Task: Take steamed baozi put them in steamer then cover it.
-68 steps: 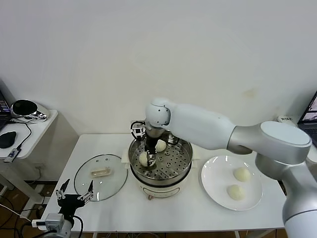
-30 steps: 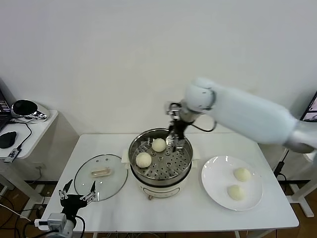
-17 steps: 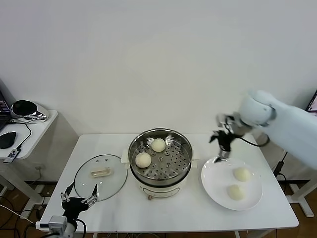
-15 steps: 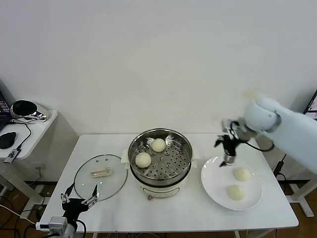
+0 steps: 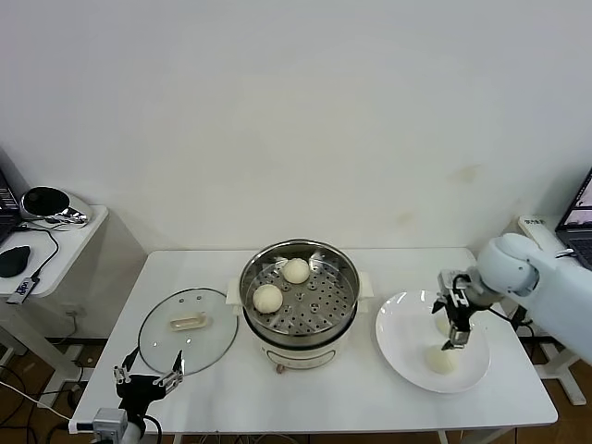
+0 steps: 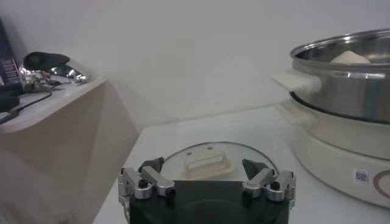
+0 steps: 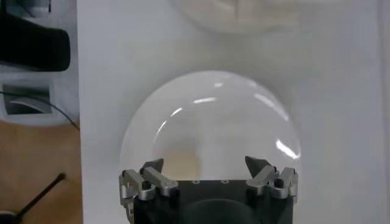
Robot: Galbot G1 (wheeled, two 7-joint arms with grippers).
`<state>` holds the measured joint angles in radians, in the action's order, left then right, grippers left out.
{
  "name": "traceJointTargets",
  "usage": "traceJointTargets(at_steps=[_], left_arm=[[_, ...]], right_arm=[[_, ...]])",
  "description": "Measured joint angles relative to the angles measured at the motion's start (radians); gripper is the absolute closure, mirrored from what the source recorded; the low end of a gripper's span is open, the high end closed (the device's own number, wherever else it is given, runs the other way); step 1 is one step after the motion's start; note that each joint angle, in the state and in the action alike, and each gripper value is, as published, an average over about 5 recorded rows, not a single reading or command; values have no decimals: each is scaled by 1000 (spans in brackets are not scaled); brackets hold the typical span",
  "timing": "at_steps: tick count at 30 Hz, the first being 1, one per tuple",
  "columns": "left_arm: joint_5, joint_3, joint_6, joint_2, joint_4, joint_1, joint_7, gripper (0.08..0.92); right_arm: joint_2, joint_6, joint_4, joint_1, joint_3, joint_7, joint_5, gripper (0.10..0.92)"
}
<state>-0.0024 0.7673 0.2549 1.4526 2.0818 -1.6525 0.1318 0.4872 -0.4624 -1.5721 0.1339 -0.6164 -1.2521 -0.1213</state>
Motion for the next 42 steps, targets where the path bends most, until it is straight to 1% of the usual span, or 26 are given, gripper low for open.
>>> traceJointTargets(at_steps=[16, 42], left_arm=[[5, 0, -11, 1, -23, -11, -7, 177], [6, -5, -15, 2, -50, -3, -9, 177]], right_arm=[[13, 10, 29, 111, 48, 15, -62, 203], [62, 32, 95, 192, 78, 68, -122, 203]])
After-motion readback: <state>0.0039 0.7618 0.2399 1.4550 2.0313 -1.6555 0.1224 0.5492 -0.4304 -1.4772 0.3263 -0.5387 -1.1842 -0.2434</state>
